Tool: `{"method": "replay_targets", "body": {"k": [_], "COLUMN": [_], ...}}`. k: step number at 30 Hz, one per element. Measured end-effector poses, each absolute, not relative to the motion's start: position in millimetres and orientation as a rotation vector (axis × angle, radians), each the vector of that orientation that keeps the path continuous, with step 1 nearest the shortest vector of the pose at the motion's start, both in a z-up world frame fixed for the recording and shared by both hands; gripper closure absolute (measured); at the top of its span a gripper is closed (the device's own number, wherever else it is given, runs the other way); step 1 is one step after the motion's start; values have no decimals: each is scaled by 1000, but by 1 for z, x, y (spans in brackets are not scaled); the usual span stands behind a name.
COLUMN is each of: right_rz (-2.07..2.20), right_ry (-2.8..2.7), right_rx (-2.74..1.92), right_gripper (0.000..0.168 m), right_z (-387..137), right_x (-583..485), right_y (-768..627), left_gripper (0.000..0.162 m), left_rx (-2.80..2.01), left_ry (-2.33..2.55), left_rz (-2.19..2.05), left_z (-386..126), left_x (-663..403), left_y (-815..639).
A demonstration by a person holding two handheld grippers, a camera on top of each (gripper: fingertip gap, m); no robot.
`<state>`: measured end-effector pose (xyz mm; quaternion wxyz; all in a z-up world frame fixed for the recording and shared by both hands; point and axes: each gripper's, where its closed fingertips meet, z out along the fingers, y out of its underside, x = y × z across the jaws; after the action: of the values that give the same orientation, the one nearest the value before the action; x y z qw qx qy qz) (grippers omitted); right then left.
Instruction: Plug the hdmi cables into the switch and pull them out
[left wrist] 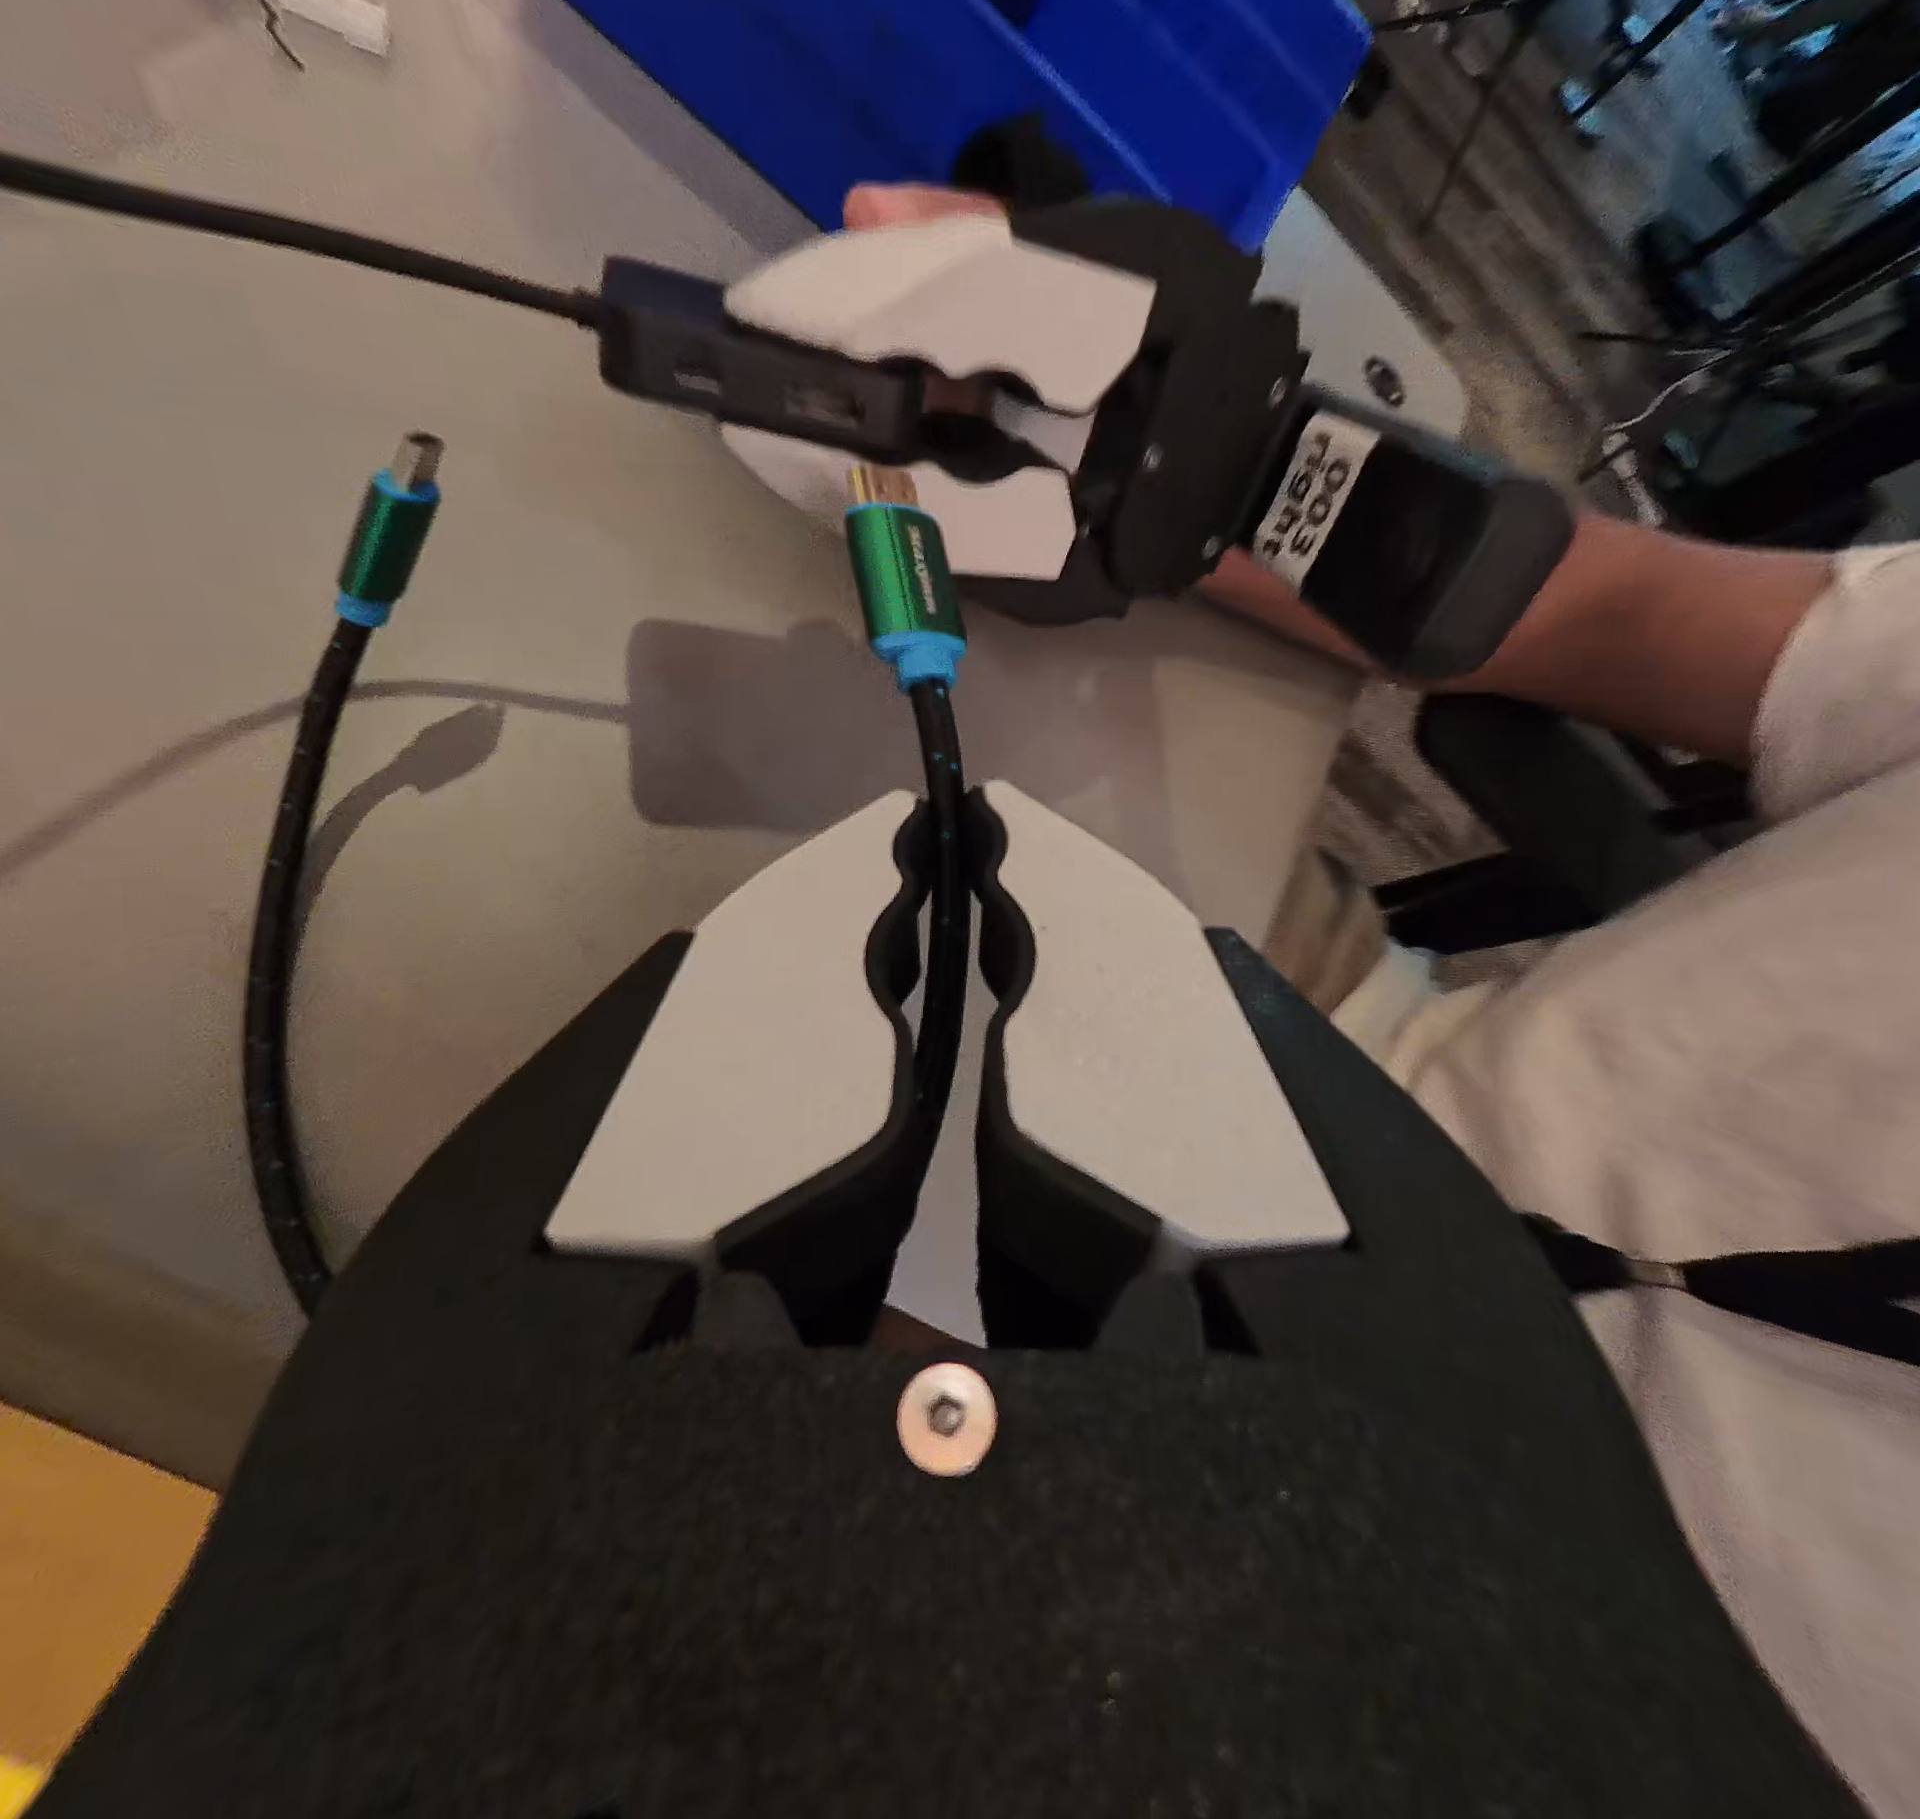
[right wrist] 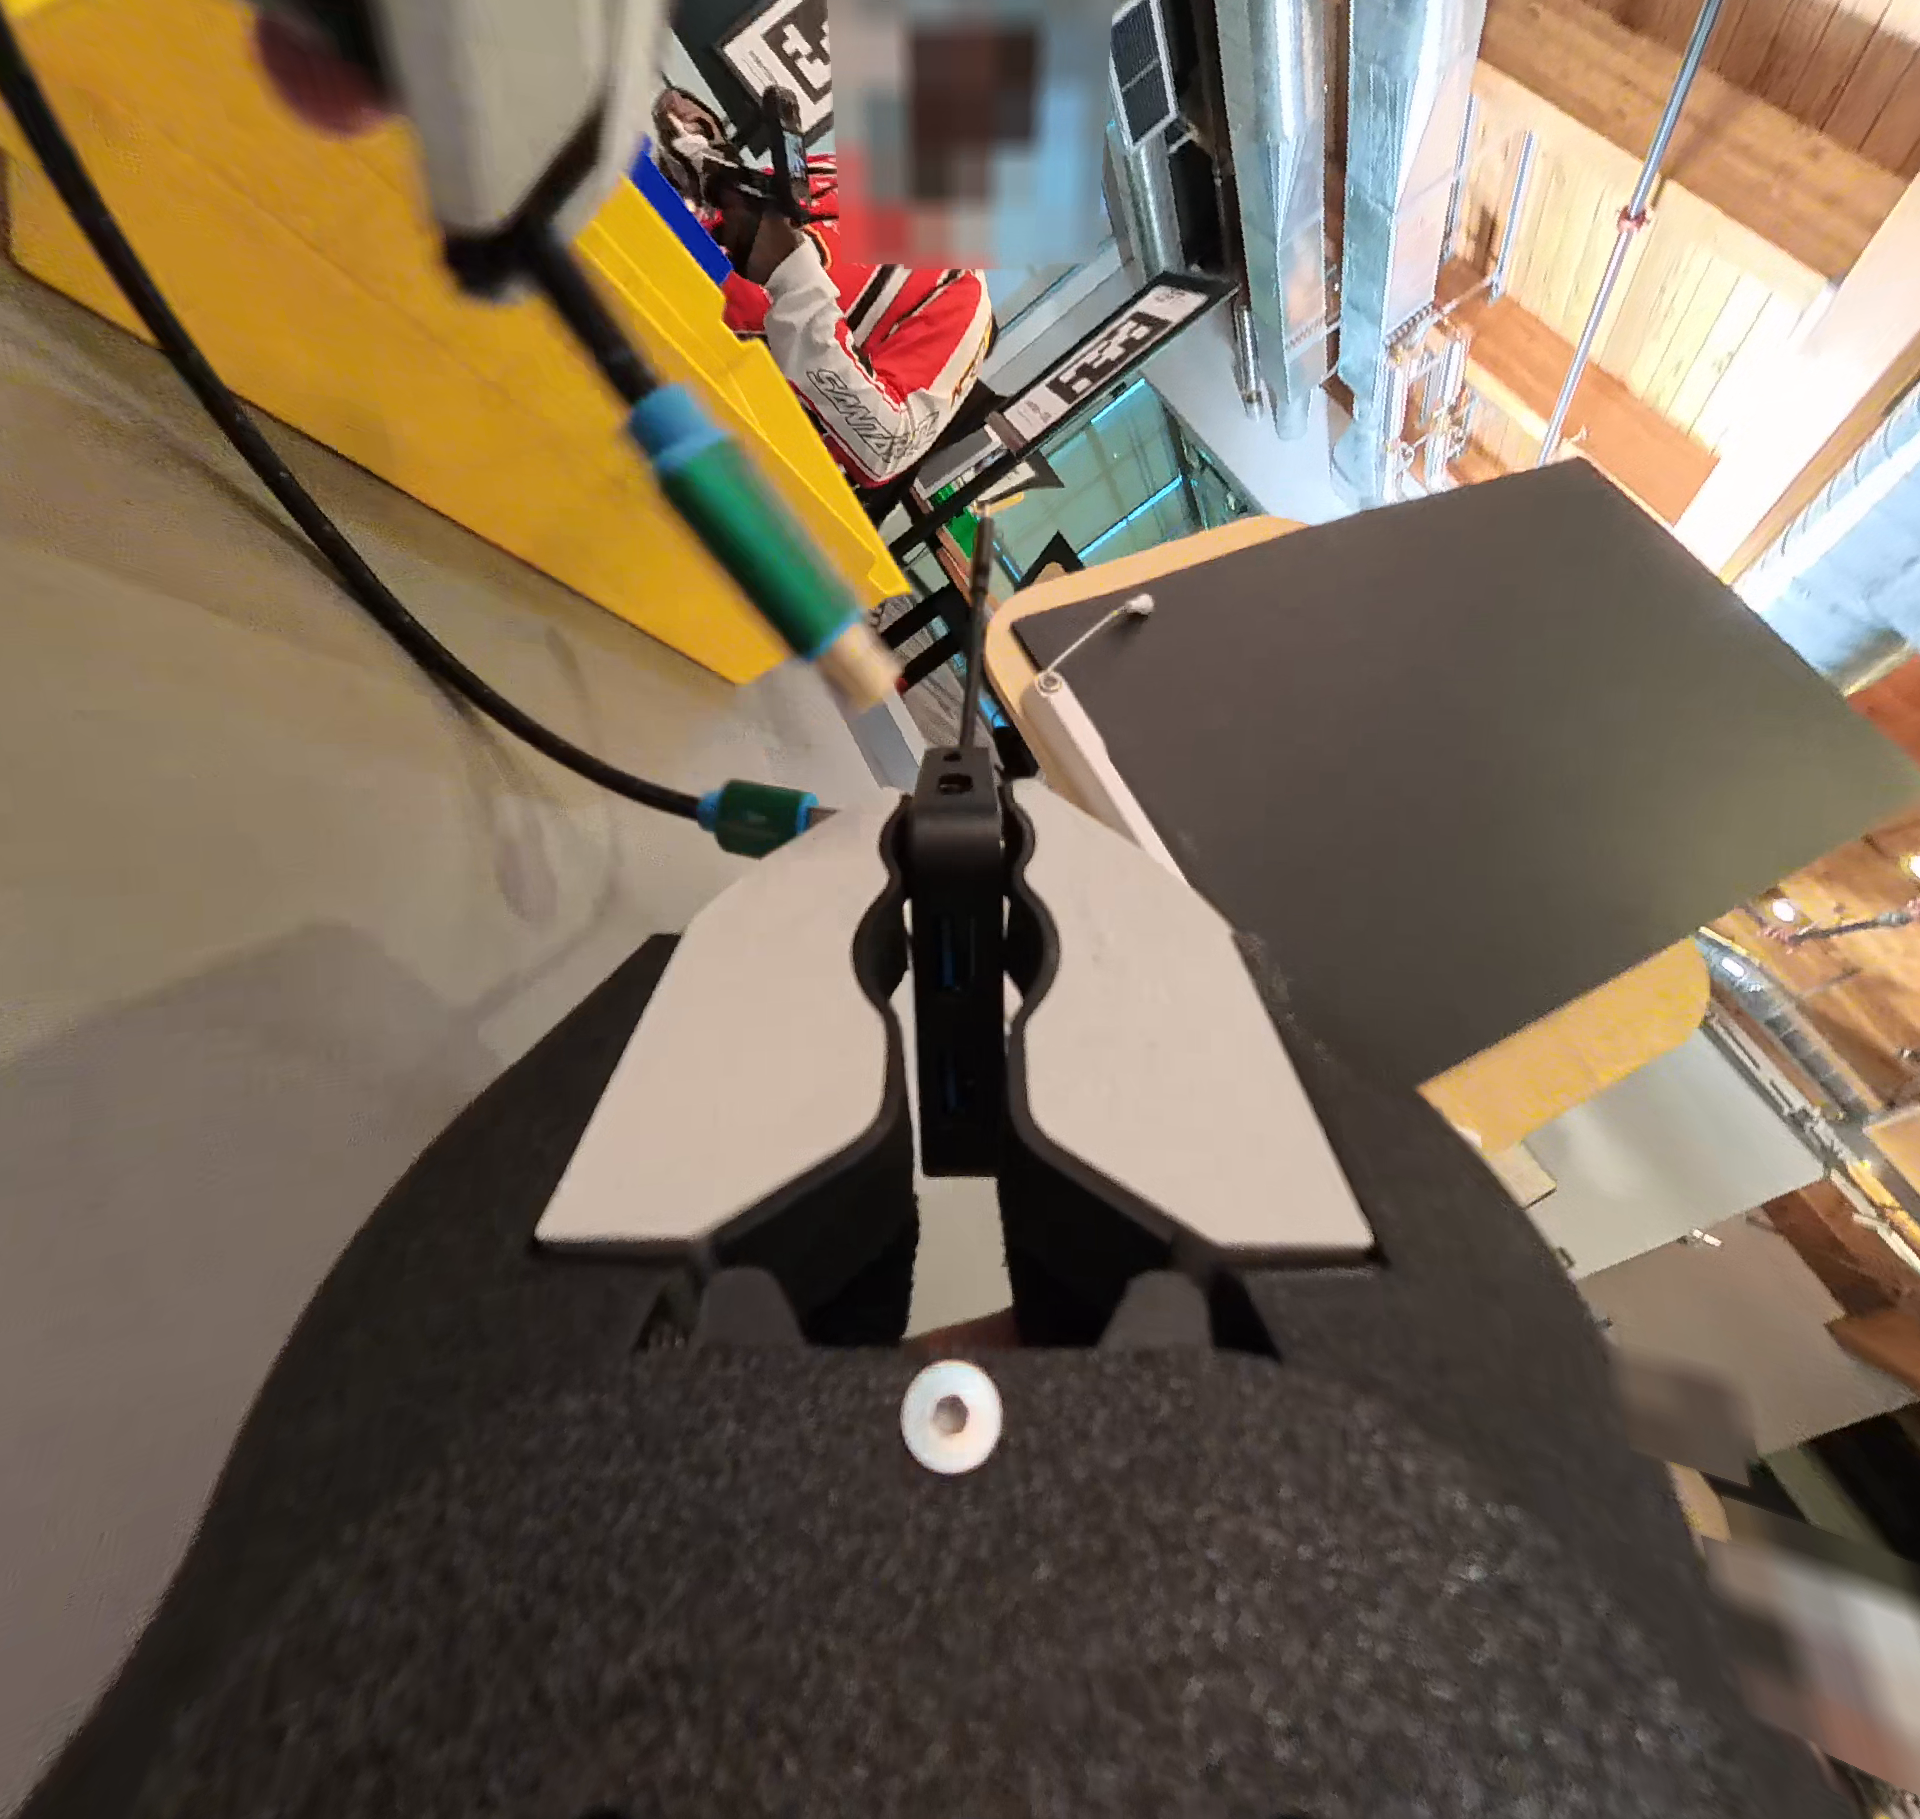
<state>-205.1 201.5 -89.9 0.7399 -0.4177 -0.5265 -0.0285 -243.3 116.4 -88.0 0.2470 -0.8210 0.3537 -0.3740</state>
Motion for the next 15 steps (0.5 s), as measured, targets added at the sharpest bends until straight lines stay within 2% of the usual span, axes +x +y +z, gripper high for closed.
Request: {"method": "replay_targets", "body": {"k": [1,15], "right_rz": [-72,-93], "right_ry": [-1164,-1189], "right_rx": [-905,-817], "right_gripper": [155,155], "right_z": [-90,-87], "right_x": [-206,-216], "right_y": [200,184], "left_gripper": [156,156], "left_rx": [-2259,-2435], "left_ry": [959,945], "left_rz": [-1061,-1298], "left_z": [-83,-83], "left_x": [-245,-250], "left_y": [117,120]}}
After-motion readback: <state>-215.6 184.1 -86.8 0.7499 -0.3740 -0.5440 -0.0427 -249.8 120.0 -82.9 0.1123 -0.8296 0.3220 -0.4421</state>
